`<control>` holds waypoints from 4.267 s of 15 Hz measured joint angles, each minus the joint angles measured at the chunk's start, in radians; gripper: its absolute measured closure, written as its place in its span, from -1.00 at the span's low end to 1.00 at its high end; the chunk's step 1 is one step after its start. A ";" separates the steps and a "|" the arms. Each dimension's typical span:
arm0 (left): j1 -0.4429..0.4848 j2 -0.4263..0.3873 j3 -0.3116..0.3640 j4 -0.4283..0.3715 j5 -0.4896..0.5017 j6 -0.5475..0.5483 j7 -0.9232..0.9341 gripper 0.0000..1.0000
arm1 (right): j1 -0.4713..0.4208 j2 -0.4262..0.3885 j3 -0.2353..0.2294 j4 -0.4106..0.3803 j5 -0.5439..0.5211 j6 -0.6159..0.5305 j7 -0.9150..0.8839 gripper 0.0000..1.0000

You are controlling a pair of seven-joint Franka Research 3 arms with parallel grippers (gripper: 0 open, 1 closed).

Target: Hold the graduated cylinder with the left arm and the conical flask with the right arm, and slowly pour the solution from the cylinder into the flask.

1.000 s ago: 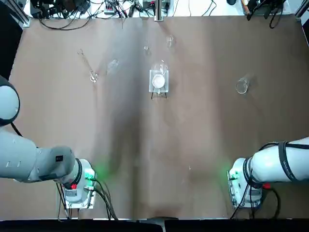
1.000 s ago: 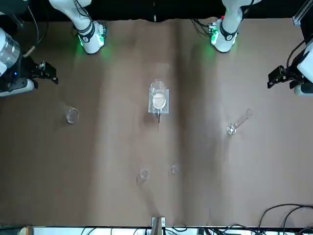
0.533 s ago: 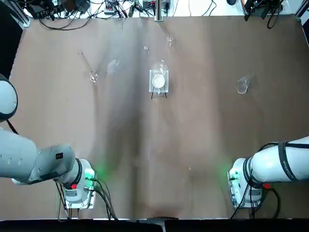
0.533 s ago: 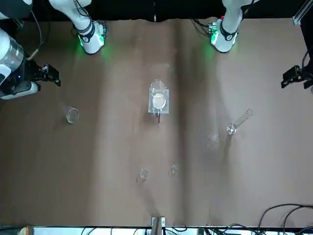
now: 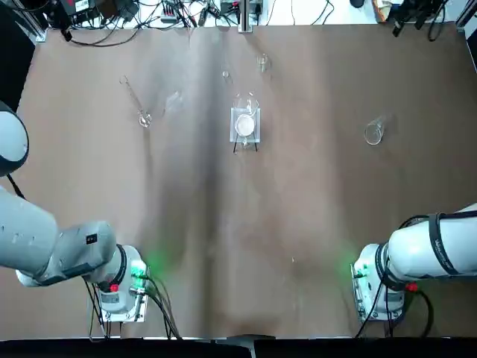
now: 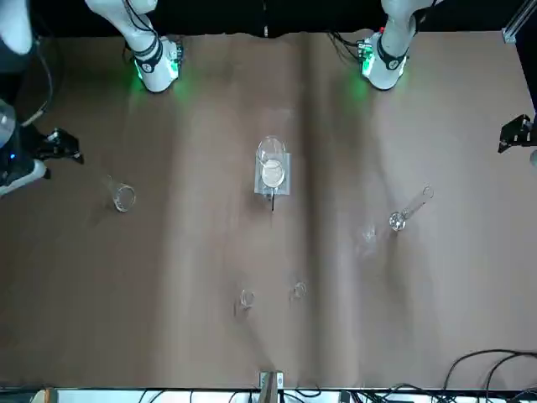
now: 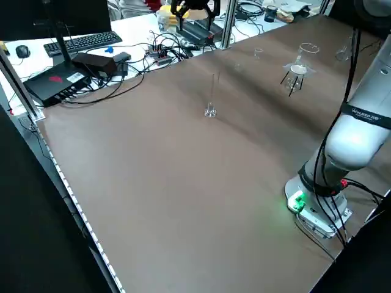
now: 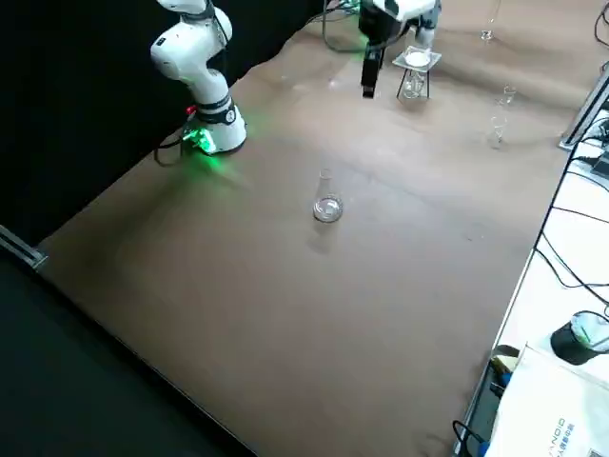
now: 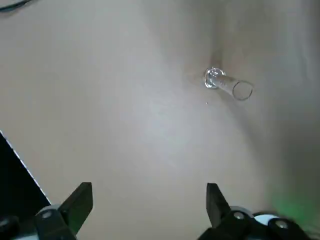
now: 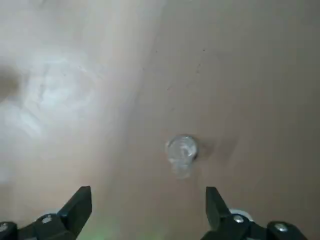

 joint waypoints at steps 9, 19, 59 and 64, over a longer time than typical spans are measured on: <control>0.250 0.015 -0.001 0.006 -0.316 -0.024 0.617 -1.00 | -0.195 0.176 -0.005 -0.004 0.087 0.157 -0.840 -0.96; 0.412 0.326 -0.002 0.001 -0.874 -0.028 1.406 -1.00 | -0.342 0.340 -0.005 -0.005 0.397 -0.010 -1.558 -1.00; 0.281 0.792 -0.017 -0.016 -1.111 -0.244 1.964 -0.96 | -0.592 0.763 0.012 -0.029 0.786 -0.399 -2.242 -0.37; 0.281 0.792 -0.017 -0.016 -1.111 -0.244 1.965 -0.27 | -0.592 0.764 0.012 -0.029 0.786 -0.398 -2.241 -0.09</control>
